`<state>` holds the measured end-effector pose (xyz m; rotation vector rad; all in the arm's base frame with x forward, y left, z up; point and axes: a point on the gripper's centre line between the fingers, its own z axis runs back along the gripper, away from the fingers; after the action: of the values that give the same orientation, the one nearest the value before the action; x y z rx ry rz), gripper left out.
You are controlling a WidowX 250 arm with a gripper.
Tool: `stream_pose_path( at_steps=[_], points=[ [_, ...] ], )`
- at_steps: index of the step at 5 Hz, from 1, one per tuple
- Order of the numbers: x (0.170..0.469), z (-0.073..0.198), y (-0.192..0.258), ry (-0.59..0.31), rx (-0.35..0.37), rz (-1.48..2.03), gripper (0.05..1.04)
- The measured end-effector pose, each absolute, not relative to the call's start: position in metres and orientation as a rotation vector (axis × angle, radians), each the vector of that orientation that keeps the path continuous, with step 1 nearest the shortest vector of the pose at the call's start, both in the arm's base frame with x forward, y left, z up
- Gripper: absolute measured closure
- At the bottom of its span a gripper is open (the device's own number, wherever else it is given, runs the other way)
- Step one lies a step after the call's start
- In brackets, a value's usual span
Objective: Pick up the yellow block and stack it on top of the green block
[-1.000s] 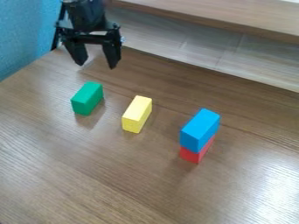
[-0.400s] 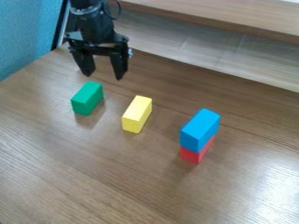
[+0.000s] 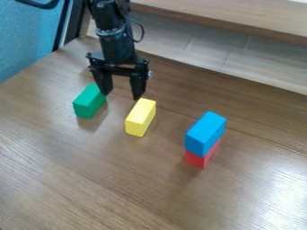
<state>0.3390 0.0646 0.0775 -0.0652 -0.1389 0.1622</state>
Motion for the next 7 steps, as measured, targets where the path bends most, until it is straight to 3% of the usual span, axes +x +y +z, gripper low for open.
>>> stream_pose_path(
  at_steps=[4, 7],
  points=[
    [0.342, 0.07, 0.044, -0.15, -0.081, 0.139, 0.083],
    [0.338, 0.046, 0.041, -0.106, -0.037, 0.139, 0.083]
  ],
)
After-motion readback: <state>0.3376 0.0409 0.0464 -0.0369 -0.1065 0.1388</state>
